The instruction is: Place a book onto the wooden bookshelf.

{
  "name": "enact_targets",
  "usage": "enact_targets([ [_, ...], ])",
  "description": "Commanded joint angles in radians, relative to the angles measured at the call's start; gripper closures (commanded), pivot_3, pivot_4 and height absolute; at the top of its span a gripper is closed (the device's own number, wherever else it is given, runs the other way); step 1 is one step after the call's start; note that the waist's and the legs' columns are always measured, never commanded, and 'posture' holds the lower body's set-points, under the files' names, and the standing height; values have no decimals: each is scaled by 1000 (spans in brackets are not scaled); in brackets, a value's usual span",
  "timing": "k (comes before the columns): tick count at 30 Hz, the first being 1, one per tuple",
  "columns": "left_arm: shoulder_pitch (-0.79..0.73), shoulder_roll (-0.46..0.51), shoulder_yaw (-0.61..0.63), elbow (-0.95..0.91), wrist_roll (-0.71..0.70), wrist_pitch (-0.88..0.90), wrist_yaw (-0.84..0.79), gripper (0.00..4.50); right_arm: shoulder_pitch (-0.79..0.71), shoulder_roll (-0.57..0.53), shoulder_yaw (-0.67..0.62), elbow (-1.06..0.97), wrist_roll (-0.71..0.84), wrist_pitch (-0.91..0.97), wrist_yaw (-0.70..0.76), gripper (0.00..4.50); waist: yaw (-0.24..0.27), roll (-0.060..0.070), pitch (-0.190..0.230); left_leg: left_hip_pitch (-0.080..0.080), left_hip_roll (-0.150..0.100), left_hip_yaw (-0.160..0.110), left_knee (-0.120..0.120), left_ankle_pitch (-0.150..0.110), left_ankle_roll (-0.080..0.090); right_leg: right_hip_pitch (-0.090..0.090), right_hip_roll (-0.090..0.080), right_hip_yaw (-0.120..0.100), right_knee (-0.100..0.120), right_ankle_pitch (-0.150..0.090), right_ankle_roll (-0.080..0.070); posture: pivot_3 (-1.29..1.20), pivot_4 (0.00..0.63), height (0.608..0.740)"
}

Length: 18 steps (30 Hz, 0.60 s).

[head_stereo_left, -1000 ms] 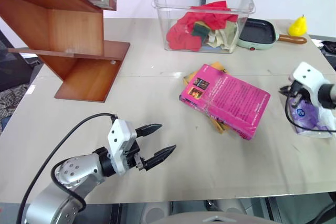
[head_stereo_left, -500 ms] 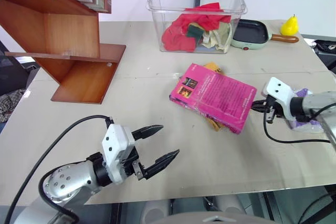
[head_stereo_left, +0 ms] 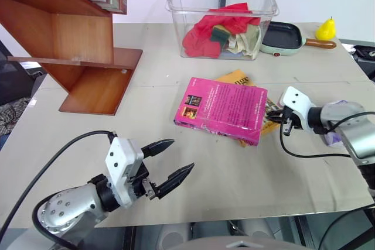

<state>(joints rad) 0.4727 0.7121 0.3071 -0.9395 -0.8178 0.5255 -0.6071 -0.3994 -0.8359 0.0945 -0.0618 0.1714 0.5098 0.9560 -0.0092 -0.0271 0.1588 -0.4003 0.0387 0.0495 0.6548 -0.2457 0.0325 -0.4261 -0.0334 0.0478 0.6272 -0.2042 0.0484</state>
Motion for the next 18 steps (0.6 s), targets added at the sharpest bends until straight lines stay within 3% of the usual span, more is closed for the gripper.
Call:
enact_targets([
  [1,-5,12,14,3,-3,-4,-13,282,82,-46,-147,15,41,-99,15,3080,1,0,0,0,0,0,0,0,0,0,0,0,0,0,0,0,150,740],
  [4,-14,10,1,40,4,-2,-23,282,185,-50,-263,-13,100,-178,45,1883,0,0,0,0,0,0,0,0,0,0,0,0,0,0,0,0,150,740],
  [7,-31,1,-35,81,11,7,-26,282,318,-49,-397,-141,245,-186,138,337,-5,1,0,1,0,0,0,0,0,1,1,0,0,-1,1,0,150,740],
  [8,-46,-10,-42,99,-4,20,-13,282,365,-53,-433,-195,291,-171,165,52,-4,2,0,1,0,0,0,0,0,1,1,0,0,-2,3,0,150,740],
  [10,-79,-28,-54,135,-41,52,12,282,448,-57,-496,-300,379,-120,193,52,-5,2,0,4,1,-1,0,0,0,3,2,0,0,-2,4,0,150,740],
  [13,-132,-66,-52,189,-237,165,117,282,539,-43,-568,-430,471,-70,178,52,-5,1,-1,5,2,-2,0,0,0,4,2,-1,1,-2,4,0,150,740],
  [16,-169,-48,-72,294,-672,272,391,282,649,-24,-627,-544,485,-72,156,52,-2,0,-1,6,5,-4,1,0,0,5,0,-1,2,-2,4,0,150,740],
  [18,-197,-48,-100,387,-866,283,540,282,703,-11,-657,-591,487,-69,135,52,0,0,-1,6,5,-5,1,0,0,6,0,-1,2,-2,4,0,150,740],
])
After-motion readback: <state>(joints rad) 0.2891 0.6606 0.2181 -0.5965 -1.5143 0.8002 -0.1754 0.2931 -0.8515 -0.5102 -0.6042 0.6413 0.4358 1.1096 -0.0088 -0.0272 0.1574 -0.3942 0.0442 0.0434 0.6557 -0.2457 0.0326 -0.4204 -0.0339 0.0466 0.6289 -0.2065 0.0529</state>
